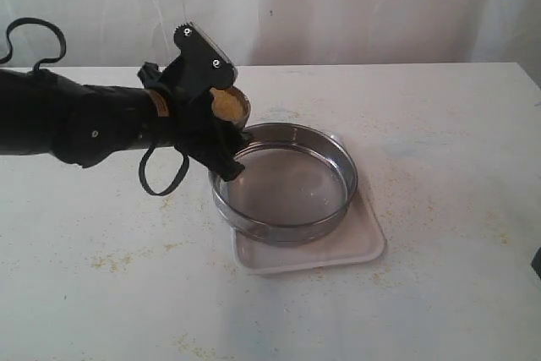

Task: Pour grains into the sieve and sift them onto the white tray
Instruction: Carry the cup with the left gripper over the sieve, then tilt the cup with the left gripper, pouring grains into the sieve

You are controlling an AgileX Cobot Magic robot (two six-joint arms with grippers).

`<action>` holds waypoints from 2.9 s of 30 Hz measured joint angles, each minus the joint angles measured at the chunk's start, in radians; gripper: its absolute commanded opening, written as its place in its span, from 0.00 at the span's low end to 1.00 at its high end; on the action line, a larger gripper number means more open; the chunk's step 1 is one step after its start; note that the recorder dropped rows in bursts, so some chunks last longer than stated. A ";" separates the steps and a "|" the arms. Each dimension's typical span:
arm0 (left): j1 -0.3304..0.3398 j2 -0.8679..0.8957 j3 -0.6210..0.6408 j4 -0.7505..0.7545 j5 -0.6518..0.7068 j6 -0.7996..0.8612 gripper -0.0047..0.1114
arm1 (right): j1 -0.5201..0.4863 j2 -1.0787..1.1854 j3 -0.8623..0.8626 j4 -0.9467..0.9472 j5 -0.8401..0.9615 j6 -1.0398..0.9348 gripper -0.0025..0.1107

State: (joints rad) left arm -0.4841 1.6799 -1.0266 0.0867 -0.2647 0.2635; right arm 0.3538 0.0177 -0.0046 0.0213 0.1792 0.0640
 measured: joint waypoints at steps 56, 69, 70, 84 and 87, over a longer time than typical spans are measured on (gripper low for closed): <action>-0.090 0.297 -0.455 0.927 0.586 0.512 0.04 | 0.000 0.000 0.000 0.000 0.000 0.000 0.02; -0.133 0.332 -0.459 1.280 0.552 0.510 0.04 | 0.000 0.000 0.000 0.000 0.000 0.000 0.02; -0.138 0.336 -0.459 1.306 0.549 0.510 0.04 | 0.000 0.000 0.000 0.000 0.000 0.000 0.02; -0.240 0.345 -0.445 1.627 0.670 0.397 0.04 | 0.000 0.000 0.000 0.000 0.000 0.000 0.02; -0.258 0.345 -0.419 1.631 0.724 0.367 0.04 | 0.000 0.000 0.000 0.000 0.000 0.000 0.02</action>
State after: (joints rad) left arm -0.7416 2.0245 -1.4457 1.7180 0.4598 0.6306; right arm 0.3538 0.0177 -0.0046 0.0213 0.1792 0.0640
